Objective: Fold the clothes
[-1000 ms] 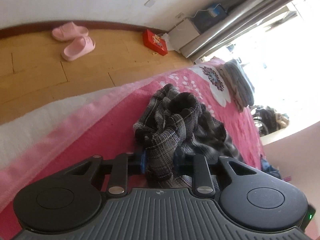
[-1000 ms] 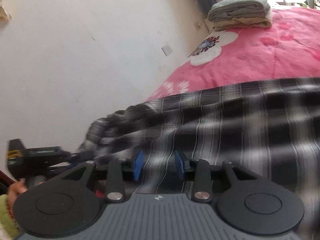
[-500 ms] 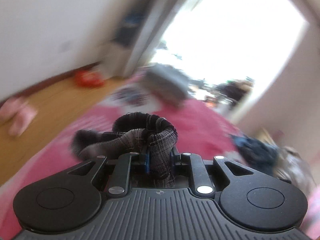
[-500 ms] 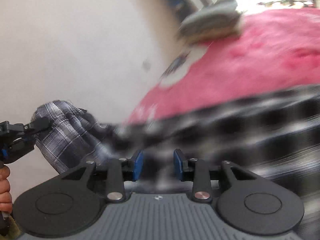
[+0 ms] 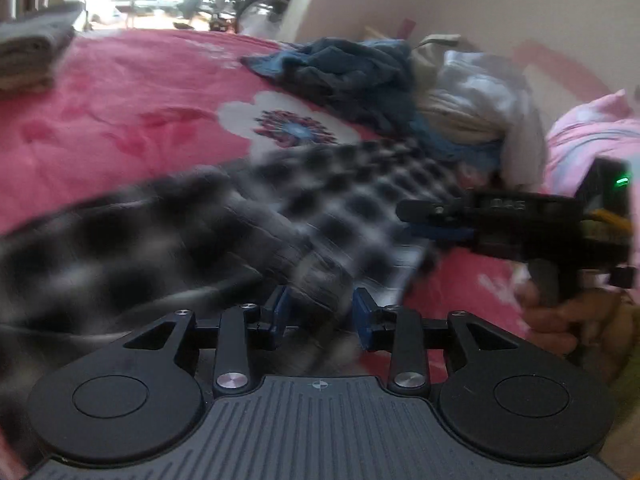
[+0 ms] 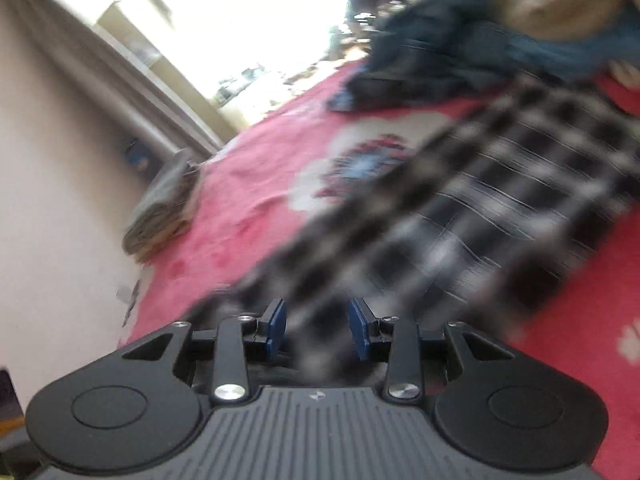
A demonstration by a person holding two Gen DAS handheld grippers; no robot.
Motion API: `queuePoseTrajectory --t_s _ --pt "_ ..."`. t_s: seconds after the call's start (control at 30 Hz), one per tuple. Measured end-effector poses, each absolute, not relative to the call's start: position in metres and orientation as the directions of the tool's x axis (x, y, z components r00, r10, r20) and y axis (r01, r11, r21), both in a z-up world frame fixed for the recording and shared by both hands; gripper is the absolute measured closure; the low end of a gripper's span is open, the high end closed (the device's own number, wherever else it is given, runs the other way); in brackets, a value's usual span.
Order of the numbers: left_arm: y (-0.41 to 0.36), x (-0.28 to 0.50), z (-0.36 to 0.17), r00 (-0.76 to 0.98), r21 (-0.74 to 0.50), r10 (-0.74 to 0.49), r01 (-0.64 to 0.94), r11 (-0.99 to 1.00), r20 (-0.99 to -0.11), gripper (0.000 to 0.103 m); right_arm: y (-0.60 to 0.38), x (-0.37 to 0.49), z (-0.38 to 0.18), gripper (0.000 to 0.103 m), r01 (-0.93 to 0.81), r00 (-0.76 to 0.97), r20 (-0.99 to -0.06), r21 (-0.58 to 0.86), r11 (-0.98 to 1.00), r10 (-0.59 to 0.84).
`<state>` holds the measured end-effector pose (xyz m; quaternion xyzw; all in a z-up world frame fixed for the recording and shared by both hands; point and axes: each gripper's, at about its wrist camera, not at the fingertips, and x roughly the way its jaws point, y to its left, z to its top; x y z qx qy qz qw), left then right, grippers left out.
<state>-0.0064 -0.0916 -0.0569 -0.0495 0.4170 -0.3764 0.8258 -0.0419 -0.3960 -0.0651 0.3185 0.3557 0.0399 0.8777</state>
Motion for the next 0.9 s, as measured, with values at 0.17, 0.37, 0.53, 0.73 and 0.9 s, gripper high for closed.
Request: queuePoseTrajectory --t_s 0.17,0.37,0.53,0.73,0.9 --pt "-0.069 -0.019 -0.040 0.425 -0.361 -0.649 0.580 0.731 -0.631 0.049 -0.384 -0.019 -0.068 0.059 0.077 0.707 -0.568 0.654 0.752 0.421" --pt "-0.053 -0.013 -0.045 0.488 -0.264 -0.533 0.516 0.815 -0.691 0.049 -0.332 0.047 -0.059 0.034 -0.146 0.582 -0.567 0.632 0.761 0.583" --pt "-0.044 -0.016 -0.051 0.472 -0.273 -0.534 0.515 0.813 -0.701 0.049 -0.285 0.100 -0.074 0.033 -0.238 0.442 -0.691 0.524 0.818 0.572" --pt "-0.041 -0.022 -0.060 0.477 -0.235 -0.536 0.555 0.798 -0.696 0.049 -0.262 0.134 -0.097 0.046 -0.222 0.266 -0.762 0.548 0.807 0.590" --pt "-0.036 -0.022 -0.066 0.475 -0.247 -0.549 0.558 0.792 -0.688 0.049 -0.257 0.126 -0.094 0.062 -0.258 0.255 -0.758 0.546 0.797 0.601"
